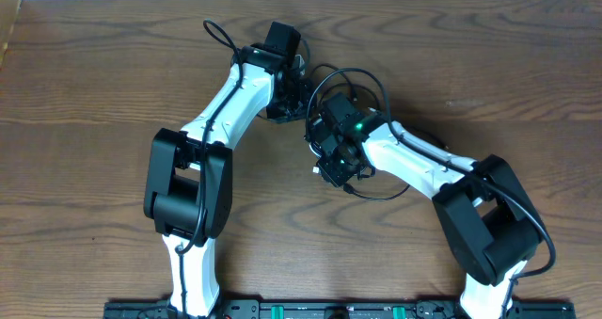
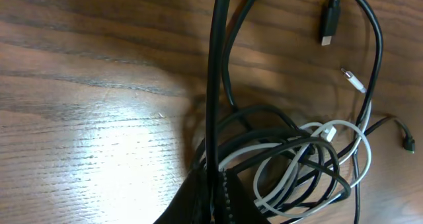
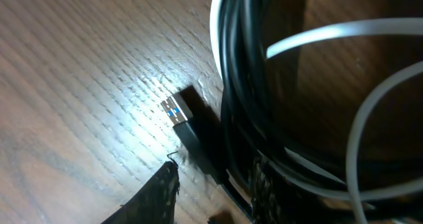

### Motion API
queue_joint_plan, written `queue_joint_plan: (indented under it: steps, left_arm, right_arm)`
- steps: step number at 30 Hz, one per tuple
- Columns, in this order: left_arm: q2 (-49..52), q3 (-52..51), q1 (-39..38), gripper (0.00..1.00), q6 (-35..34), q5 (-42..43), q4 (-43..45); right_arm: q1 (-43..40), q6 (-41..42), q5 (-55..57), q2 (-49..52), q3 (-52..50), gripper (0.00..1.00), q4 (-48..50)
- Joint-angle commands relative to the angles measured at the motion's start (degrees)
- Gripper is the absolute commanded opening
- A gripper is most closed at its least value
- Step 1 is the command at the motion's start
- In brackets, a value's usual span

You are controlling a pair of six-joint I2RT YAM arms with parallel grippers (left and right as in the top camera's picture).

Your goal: Untangle cables

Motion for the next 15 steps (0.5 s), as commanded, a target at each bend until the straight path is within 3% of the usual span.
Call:
queue_joint_plan:
  steps: [1, 6, 12, 15]
  left_arm:
    - [1.0, -0.6, 0.2, 0.07, 0.8, 0.7, -0.1]
    - [1.0, -0.6, 0.2, 0.08, 0.8, 0.7, -0.7]
    - [1.0, -0.6, 0.5, 0.08, 1.0, 0.7, -2.7]
    - [1.0, -0.6, 0.8, 0.08, 1.0, 0.7, -3.0]
  right_arm:
    - [-1.4, -0.1, -1.3, 1.5, 1.1, 0.33, -0.7]
    - [-2.2, 0.2, -2.2, 1.4, 1.2, 0.33, -1.2]
    - [-3.0, 0.6, -10.8, 1.4, 1.6, 0.24, -2.4]
    - [-2.9, 0.6, -13.9, 1.4, 1.6, 0.15, -2.8]
